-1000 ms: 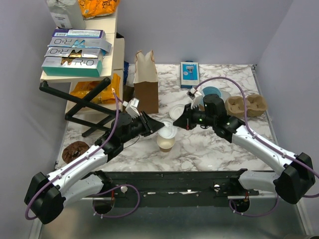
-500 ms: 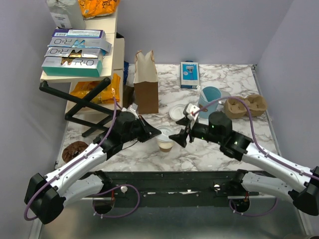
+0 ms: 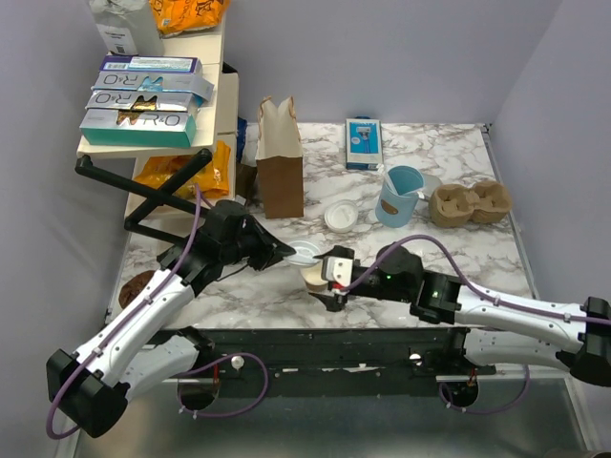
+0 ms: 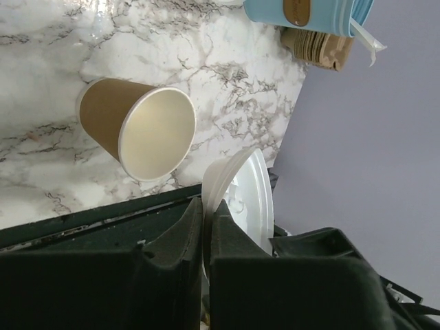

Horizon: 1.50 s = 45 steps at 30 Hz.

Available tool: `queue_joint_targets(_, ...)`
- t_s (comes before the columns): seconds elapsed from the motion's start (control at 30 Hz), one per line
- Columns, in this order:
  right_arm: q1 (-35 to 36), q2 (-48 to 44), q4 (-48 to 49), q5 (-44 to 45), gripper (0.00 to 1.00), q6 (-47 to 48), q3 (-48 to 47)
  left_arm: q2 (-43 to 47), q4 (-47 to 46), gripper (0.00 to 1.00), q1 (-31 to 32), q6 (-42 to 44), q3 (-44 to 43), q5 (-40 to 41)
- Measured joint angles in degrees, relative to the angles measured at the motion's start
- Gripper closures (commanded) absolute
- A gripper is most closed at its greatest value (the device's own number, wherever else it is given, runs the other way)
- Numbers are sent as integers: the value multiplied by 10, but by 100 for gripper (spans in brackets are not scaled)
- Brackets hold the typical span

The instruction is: Pack the takeout coffee

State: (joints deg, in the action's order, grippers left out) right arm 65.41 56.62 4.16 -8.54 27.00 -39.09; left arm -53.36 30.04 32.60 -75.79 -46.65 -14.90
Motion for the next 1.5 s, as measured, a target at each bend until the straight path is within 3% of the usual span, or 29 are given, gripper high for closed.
queue_joint_targets(0.2, 22, 63, 9, 67, 28, 30, -29, -3, 47, 98, -3, -6, -25, -6)
queue_joint_targets(0.4, 25, 77, 27, 105, 50, 36, -42, -9, 66, 96, -4, -5, -36, -11)
queue_joint_targets(0.43, 25, 78, 29, 109, 60, 36, -42, -11, 66, 94, -4, -4, -36, -12)
queue_joint_targets(0.5, 25, 80, 31, 114, 69, 36, -43, -13, 65, 71, -4, -3, -36, -14)
queue_joint_targets(0.53, 26, 80, 31, 116, 79, 34, -43, -13, 64, 62, -4, -3, -36, -15)
queue_joint_targets(0.57, 27, 80, 30, 117, 82, 31, -43, -13, 61, 41, -4, -1, -36, -16)
queue_joint_targets(0.63, 29, 80, 27, 118, 82, 25, -43, -13, 56, 24, -8, 1, -36, -18)
queue_joint_targets(0.67, 31, 80, 27, 118, 82, 21, -43, -13, 48, 7, -8, 2, -36, -21)
queue_joint_targets(0.7, 32, 80, 30, 119, 82, 14, -43, -13, 43, 1, -9, 3, -36, -27)
queue_joint_targets(0.9, 31, 64, 31, 129, 80, -70, -43, -12, 15, 1, -9, 26, -35, -53)
queue_joint_targets(1.1, 13, 40, 6, 115, 79, -225, -42, -5, 31, 1, -8, 90, -75, -35)
queue_joint_targets(1.33, -124, 43, -22, -2, 79, -444, -22, 35, 55, 1, -7, 171, -92, 32)
queue_joint_targets(1.5, -171, 60, -18, -79, 78, -564, -4, 79, -5, 1, -8, 207, -10, 40)
